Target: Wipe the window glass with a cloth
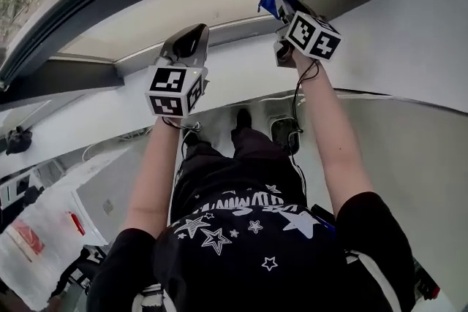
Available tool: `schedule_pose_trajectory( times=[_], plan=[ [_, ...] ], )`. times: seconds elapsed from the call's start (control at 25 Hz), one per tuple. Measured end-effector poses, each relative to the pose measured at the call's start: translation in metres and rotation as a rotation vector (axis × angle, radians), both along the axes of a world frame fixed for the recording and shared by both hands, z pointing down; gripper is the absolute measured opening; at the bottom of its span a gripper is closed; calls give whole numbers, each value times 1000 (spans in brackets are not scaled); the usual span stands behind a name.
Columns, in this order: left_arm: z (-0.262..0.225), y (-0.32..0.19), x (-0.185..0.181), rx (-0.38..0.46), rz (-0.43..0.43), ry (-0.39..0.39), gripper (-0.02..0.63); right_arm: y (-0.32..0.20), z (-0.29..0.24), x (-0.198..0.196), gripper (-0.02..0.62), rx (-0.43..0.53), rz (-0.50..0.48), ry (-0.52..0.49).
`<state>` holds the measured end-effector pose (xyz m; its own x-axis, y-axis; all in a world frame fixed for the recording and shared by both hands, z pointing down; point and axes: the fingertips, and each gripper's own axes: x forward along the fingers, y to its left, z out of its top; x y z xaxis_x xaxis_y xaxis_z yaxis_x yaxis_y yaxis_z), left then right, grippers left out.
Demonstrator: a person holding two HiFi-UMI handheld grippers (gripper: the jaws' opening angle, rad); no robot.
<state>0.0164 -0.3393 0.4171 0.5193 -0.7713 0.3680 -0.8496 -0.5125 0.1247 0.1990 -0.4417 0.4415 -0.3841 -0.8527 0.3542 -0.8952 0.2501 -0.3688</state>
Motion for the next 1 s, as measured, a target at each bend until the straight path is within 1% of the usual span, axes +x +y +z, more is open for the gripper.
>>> schedule_pose_trajectory(
  times=[0.12,0.24,0.48,0.64,0.72,0.8,0.88,0.92,1.0],
  plan=[
    [3,14,-56,-6,-77,-3,9,27,13,-68,75,-29,-106,7],
    [6,28,-117,-16,-163,7,9,48,23,-148,75,-39,-223,-2],
    [19,74,-234,-25,-333,25,9,91,33,-311,75,-29,-445,-18],
    [30,103,-307,-27,-439,36,9,122,42,-410,75,-19,-595,12],
    [33,115,-338,-23,-474,37,9,135,47,-454,75,-9,-657,37],
    [36,123,-364,-9,-494,15,9,141,53,-493,75,9,-706,61],
    [42,126,-381,6,-491,-17,9,143,58,-526,75,29,-732,78],
    [46,127,-387,10,-486,-19,9,143,62,-539,75,34,-737,84],
    [54,130,-397,18,-486,20,9,141,72,-561,75,29,-738,99]
  ],
)
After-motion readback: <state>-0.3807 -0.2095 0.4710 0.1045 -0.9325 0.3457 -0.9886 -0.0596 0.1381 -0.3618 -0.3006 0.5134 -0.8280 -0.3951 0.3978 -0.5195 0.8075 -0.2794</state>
